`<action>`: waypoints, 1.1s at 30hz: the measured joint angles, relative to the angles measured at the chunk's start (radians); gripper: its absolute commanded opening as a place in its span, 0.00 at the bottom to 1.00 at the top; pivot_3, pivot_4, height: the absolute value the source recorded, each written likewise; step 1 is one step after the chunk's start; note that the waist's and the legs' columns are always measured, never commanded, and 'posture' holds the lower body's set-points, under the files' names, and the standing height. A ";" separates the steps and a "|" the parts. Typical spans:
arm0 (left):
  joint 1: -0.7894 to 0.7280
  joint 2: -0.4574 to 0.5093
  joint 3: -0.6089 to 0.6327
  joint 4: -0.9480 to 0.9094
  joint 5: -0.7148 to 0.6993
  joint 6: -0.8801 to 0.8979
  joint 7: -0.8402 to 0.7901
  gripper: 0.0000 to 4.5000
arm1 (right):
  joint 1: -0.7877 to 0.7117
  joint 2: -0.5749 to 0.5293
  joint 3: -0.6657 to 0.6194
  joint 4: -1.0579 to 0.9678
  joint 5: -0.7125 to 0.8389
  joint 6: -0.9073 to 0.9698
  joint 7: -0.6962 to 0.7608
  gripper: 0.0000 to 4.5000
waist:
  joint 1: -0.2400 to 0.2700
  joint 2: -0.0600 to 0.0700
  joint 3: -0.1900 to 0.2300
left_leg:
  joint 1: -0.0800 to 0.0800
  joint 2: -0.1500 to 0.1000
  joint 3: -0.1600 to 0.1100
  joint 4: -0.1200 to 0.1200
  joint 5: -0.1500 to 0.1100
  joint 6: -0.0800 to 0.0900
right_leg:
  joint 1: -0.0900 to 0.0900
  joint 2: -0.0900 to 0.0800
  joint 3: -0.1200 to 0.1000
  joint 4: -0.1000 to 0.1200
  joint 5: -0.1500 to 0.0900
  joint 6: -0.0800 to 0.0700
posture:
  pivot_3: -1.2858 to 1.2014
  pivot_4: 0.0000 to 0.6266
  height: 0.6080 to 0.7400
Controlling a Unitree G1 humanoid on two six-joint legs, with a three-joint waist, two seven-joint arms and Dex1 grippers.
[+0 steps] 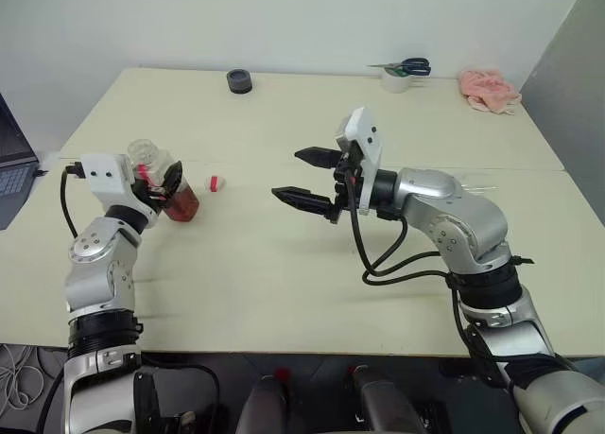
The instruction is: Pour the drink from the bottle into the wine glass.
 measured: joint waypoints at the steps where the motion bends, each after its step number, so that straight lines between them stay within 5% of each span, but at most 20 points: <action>1: 0.009 -0.001 0.000 -0.009 0.000 0.003 0.002 1.00 | 0.000 0.000 0.000 0.005 -0.003 -0.002 0.001 1.00 | 0.000 0.000 0.000 | 0.000 0.000 0.000 0.000 0.000 0.000 | 0.000 0.000 0.000 0.000 0.000 0.000 | 0.52 0.24 1.00; 16: 0.277 -0.007 0.058 -0.304 -0.084 0.146 0.029 1.00 | -0.004 -0.029 -0.012 0.025 -0.029 -0.025 0.026 1.00 | -0.001 0.000 0.000 | 0.000 0.000 0.000 0.000 0.000 0.000 | 0.000 0.000 0.000 0.000 0.000 0.000 | 0.52 0.24 1.00; 23: 0.505 -0.027 0.124 -0.368 -0.175 0.150 -0.079 1.00 | -0.004 -0.052 -0.136 0.076 -0.018 -0.023 -0.028 1.00 | -0.001 0.000 0.000 | 0.001 0.000 0.002 0.000 0.000 0.000 | 0.000 0.000 0.002 -0.001 -0.001 0.000 | 0.52 0.24 1.00; 27: 0.556 0.014 -0.077 -0.528 -0.189 0.207 -0.226 1.00 | 0.073 -0.025 -0.315 0.016 0.121 0.106 -0.121 1.00 | 0.023 -0.001 -0.001 | 0.001 -0.001 0.000 0.001 0.000 0.000 | 0.003 -0.001 0.001 -0.002 -0.002 0.001 | 0.52 0.24 1.00; 30: 0.446 -0.001 -0.272 -0.549 -0.144 0.216 -0.272 1.00 | 0.225 0.036 -0.435 -0.059 0.203 0.209 -0.272 1.00 | 0.027 -0.001 -0.001 | 0.002 -0.001 0.001 0.001 0.000 0.000 | 0.004 0.000 0.002 -0.002 -0.003 0.004 | 0.52 0.24 1.00; 33: 0.341 -0.014 -0.337 -0.550 -0.130 0.216 -0.287 1.00 | 0.307 0.139 -0.600 -0.082 0.316 0.280 -0.457 1.00 | 0.015 -0.001 -0.001 | 0.002 0.001 0.003 0.000 0.000 0.000 | 0.002 0.002 0.004 0.000 -0.003 0.004 | 0.52 0.24 1.00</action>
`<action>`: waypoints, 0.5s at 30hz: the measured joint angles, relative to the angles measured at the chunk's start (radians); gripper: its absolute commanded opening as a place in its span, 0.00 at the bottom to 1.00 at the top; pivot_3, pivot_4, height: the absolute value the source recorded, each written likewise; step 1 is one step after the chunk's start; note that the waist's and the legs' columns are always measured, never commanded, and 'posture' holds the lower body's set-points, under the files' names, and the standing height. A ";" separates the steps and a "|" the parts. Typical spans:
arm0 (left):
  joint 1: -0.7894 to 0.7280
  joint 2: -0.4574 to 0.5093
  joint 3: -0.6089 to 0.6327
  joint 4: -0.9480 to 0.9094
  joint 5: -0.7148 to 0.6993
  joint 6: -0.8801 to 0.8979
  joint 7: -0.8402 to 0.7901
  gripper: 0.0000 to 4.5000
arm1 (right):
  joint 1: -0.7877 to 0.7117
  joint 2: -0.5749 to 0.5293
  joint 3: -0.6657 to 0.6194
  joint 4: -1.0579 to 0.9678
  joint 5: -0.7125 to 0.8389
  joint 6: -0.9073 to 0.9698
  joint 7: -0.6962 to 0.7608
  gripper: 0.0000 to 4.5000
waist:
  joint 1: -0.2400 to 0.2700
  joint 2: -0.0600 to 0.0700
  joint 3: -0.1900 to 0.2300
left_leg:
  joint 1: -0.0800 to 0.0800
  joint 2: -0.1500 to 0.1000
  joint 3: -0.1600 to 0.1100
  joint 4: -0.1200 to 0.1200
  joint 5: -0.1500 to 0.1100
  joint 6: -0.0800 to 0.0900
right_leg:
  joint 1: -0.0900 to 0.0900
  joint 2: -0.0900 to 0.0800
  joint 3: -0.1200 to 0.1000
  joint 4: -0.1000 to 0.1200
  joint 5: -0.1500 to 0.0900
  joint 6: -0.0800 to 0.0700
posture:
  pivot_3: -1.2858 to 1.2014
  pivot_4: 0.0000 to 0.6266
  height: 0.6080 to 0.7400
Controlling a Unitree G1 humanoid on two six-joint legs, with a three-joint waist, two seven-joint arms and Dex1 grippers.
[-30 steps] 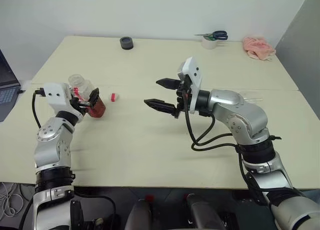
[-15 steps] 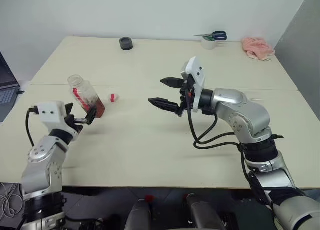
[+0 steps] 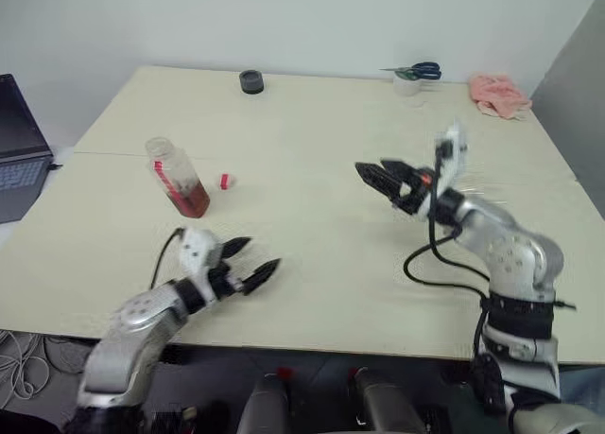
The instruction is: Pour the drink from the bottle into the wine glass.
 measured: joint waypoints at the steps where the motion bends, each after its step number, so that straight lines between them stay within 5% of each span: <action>1: -0.029 -0.002 -0.013 -0.001 0.003 -0.002 -0.004 1.00 | 0.009 0.033 -0.055 -0.005 0.047 0.010 -0.062 1.00 | -0.007 0.000 0.000 | 0.000 0.001 0.000 0.000 0.000 0.000 | 0.000 0.001 0.000 0.000 0.000 0.000 | 0.52 0.24 1.00; 8: -0.119 0.012 -0.084 0.019 0.030 -0.008 -0.081 1.00 | 0.060 0.142 -0.208 -0.001 0.173 -0.028 -0.361 1.00 | -0.038 0.001 0.000 | 0.001 0.001 0.001 -0.003 0.000 0.000 | -0.001 0.002 0.002 0.000 0.000 -0.001 | 0.52 0.24 1.00; 15: -0.136 0.034 -0.103 0.047 0.046 -0.022 -0.147 1.00 | 0.051 0.191 -0.206 0.145 0.178 -0.135 -0.424 1.00 | -0.042 0.002 0.000 | 0.001 0.001 0.002 -0.003 0.000 0.000 | -0.002 0.002 0.003 0.000 0.000 0.000 | 0.52 0.24 1.00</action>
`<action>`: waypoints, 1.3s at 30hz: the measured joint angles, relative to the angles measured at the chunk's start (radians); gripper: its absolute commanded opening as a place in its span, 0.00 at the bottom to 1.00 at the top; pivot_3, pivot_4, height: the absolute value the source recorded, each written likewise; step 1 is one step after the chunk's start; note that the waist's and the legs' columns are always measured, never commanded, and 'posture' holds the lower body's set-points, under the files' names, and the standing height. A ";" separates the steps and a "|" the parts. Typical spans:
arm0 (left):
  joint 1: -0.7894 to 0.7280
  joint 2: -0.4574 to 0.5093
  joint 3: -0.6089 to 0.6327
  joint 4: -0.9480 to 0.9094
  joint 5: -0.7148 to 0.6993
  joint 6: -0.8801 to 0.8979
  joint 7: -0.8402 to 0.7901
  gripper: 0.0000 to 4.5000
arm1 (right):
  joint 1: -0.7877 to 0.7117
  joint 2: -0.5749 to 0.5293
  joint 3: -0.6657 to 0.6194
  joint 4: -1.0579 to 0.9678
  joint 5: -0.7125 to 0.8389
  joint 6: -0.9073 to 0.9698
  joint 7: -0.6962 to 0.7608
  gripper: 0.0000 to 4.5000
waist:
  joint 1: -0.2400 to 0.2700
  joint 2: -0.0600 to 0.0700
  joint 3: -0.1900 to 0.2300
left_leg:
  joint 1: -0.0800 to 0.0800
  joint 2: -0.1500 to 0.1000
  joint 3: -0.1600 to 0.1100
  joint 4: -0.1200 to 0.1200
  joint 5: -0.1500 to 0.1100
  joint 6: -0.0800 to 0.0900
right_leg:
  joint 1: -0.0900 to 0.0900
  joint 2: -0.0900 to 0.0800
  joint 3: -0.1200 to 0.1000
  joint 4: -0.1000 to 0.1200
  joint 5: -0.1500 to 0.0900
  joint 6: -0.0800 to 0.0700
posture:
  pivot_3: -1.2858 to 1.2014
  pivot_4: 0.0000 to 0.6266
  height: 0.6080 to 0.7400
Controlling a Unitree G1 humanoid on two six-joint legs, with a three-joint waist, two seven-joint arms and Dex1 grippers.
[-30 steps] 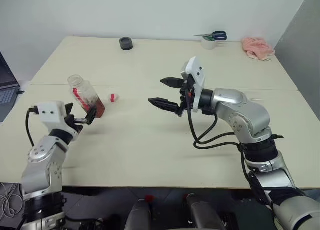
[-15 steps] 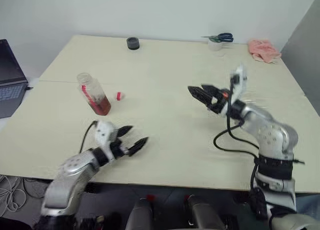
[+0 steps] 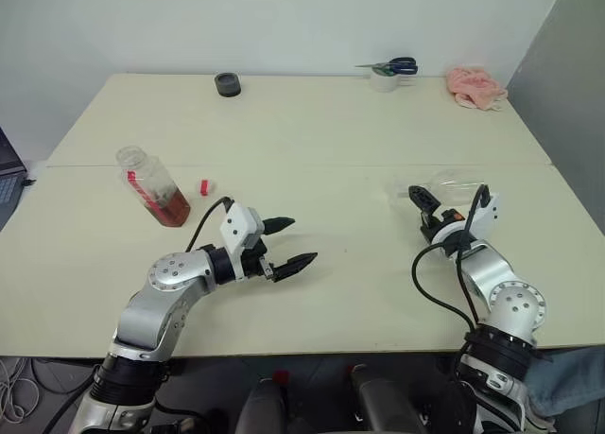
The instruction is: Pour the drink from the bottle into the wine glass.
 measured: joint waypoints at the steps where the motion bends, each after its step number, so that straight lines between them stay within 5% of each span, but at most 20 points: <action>1: -0.002 0.000 0.000 0.000 0.000 0.000 -0.002 1.00 | -0.018 0.002 -0.009 0.036 0.009 -0.024 -0.001 1.00 | 0.000 0.000 0.000 | 0.000 0.000 0.000 0.000 0.000 0.000 | 0.000 0.000 0.000 0.000 0.000 0.000 | 0.52 0.24 1.00; 21: 0.015 0.008 0.007 -0.036 0.003 0.023 0.022 1.00 | -0.262 -0.028 -0.078 0.511 0.105 -0.330 0.071 1.00 | -0.001 0.001 0.001 | -0.001 0.000 0.001 -0.001 0.000 0.000 | -0.002 0.000 0.001 0.000 0.000 0.000 | 0.52 0.24 1.00; 25: 0.020 0.014 0.008 -0.037 0.003 0.025 0.028 1.00 | -0.322 -0.049 -0.079 0.648 0.088 -0.414 0.113 0.80 | -0.001 0.001 0.001 | -0.001 0.000 0.001 -0.001 0.000 0.000 | -0.002 0.000 0.001 -0.001 0.000 0.000 | 0.52 0.24 1.00; 34: 0.031 0.016 0.026 -0.041 0.003 0.027 0.060 1.00 | -0.334 -0.045 -0.062 0.663 0.068 -0.473 0.112 0.09 | -0.001 0.001 0.001 | 0.000 0.000 0.001 -0.001 0.000 0.000 | -0.001 0.000 0.001 0.000 0.000 0.000 | 0.52 0.24 1.00; 39: 0.102 0.021 0.078 -0.085 -0.004 0.031 0.087 1.00 | -0.235 -0.150 0.326 0.396 -0.216 -0.443 0.274 0.04 | -0.006 0.005 0.003 | -0.004 0.000 0.004 -0.002 0.000 0.000 | -0.008 -0.001 0.004 0.001 0.000 0.000 | 0.52 0.24 1.00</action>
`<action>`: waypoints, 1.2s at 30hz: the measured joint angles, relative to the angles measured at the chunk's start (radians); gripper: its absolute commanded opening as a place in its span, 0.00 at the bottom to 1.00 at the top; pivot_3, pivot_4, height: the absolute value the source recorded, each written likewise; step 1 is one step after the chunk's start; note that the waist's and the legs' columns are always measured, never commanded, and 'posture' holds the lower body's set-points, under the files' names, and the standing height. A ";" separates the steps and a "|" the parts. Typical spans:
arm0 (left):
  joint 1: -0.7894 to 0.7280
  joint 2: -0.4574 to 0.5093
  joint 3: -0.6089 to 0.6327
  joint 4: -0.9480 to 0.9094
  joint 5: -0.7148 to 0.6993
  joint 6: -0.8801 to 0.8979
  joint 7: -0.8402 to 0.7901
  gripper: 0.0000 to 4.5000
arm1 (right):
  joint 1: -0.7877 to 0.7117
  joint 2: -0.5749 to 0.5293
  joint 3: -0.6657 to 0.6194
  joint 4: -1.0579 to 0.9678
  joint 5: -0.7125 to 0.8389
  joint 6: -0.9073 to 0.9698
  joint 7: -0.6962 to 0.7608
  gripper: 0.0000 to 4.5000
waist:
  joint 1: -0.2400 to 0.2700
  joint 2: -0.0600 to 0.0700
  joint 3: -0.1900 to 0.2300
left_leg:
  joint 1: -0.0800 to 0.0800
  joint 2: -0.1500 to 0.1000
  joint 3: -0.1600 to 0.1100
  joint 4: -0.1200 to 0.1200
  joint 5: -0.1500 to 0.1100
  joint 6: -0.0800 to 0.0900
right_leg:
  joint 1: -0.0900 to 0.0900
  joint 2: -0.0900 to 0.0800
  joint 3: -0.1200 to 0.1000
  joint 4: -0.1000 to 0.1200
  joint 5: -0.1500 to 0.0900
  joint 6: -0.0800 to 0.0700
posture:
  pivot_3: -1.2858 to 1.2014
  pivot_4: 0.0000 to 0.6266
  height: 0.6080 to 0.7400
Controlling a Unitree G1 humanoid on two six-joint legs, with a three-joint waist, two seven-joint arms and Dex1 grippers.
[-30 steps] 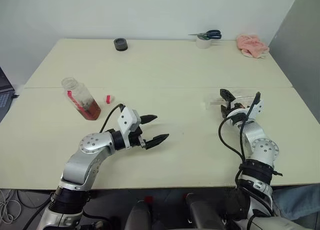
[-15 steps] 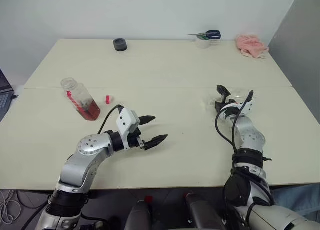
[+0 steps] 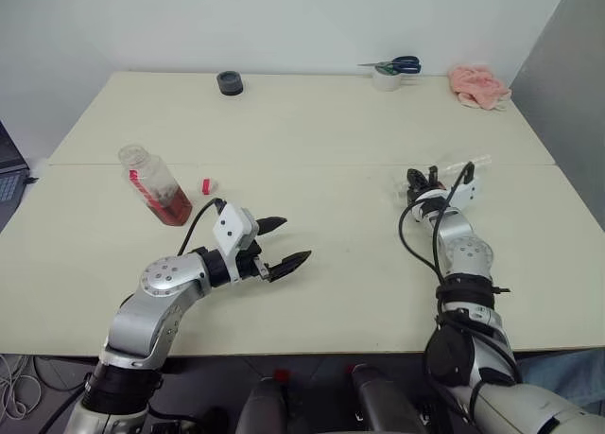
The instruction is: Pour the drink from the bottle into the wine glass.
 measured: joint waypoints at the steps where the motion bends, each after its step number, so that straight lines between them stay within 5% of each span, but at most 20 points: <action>1: 0.017 0.003 0.017 -0.008 -0.004 0.006 0.006 1.00 | 0.005 -0.030 0.096 -0.054 -0.080 -0.018 0.053 0.04 | -0.003 0.000 0.000 | 0.001 0.001 0.000 -0.001 0.000 0.000 | 0.000 0.001 0.000 0.000 0.000 0.000 | 0.52 0.24 1.00; 4: 0.103 0.023 0.073 -0.062 -0.023 0.018 0.019 1.00 | 0.012 -0.076 0.374 -0.133 -0.349 -0.201 0.204 0.04 | -0.007 -0.002 -0.002 | 0.005 0.003 0.000 -0.009 0.000 0.000 | 0.001 0.002 -0.001 0.000 -0.001 -0.002 | 0.52 0.24 1.00; 9: 0.177 0.035 0.122 -0.108 -0.049 0.051 0.035 1.00 | 0.050 -0.003 0.565 0.026 -0.596 -0.482 0.271 0.04 | 0.011 -0.002 -0.001 | 0.002 0.001 -0.002 -0.008 0.000 -0.001 | 0.001 0.000 -0.004 -0.001 0.000 -0.007 | 0.52 0.24 1.00; 14: 0.201 0.057 0.190 -0.155 -0.091 0.093 0.050 1.00 | 0.036 0.075 0.568 0.261 -0.695 -0.670 0.249 0.04 | 0.015 -0.005 -0.002 | 0.003 -0.002 0.000 -0.006 0.000 -0.001 | 0.002 -0.005 -0.003 -0.002 0.001 -0.006 | 0.52 0.24 1.00; 27: 0.223 0.063 0.220 -0.187 -0.118 0.123 0.084 1.00 | -0.010 0.129 0.486 0.478 -0.702 -0.763 0.293 0.04 | 0.006 -0.005 -0.003 | 0.005 0.000 -0.002 -0.007 0.000 -0.001 | 0.003 -0.002 -0.003 0.000 0.002 -0.007 | 0.52 0.24 1.00; 36: 0.230 0.073 0.225 -0.187 -0.117 0.123 0.091 1.00 | -0.007 0.132 0.471 0.508 -0.733 -0.771 0.295 0.72 | 0.006 -0.005 -0.003 | 0.005 0.000 -0.002 -0.007 0.000 -0.001 | 0.003 -0.002 -0.003 0.000 0.002 -0.007 | 0.52 0.24 1.00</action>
